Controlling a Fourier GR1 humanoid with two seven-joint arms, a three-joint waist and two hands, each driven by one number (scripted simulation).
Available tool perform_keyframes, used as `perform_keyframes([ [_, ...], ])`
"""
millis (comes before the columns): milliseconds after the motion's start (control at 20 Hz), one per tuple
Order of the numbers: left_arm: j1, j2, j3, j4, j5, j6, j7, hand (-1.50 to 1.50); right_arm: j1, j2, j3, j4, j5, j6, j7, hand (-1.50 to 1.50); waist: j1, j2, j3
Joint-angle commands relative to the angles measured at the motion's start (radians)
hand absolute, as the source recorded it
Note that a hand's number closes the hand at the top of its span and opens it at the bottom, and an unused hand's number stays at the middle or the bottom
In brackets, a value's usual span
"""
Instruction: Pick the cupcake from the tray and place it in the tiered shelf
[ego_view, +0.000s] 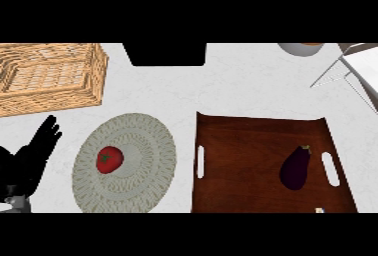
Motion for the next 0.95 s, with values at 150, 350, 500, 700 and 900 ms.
perform_keyframes([
  [150,0.008,-0.012,0.003,-0.025,-0.002,0.015,0.025,0.0,0.071,-0.035,-0.092,-0.379,-0.125,0.175,0.128,-1.5,-0.018,-0.006,0.0],
  [350,0.041,-0.002,0.02,-0.002,-0.001,-0.002,-0.029,0.0,0.095,-0.12,-0.176,-0.561,-0.145,0.372,0.275,-1.5,-0.032,-0.012,-0.002],
  [500,0.067,0.0,0.023,-0.014,-0.011,0.008,-0.015,0.0,0.109,-0.169,-0.274,-0.633,-0.22,0.527,0.32,-1.5,-0.054,-0.021,-0.002],
  [700,0.057,-0.004,0.046,-0.002,0.007,0.021,-0.005,0.0,0.15,-0.114,-0.369,-0.749,-0.302,0.659,0.347,-1.5,-0.086,-0.031,-0.002],
  [900,0.083,0.025,0.073,-0.016,0.024,0.005,0.018,0.0,0.152,-0.17,-0.476,-0.787,-0.394,0.759,0.309,-1.5,-0.123,-0.049,-0.003],
])
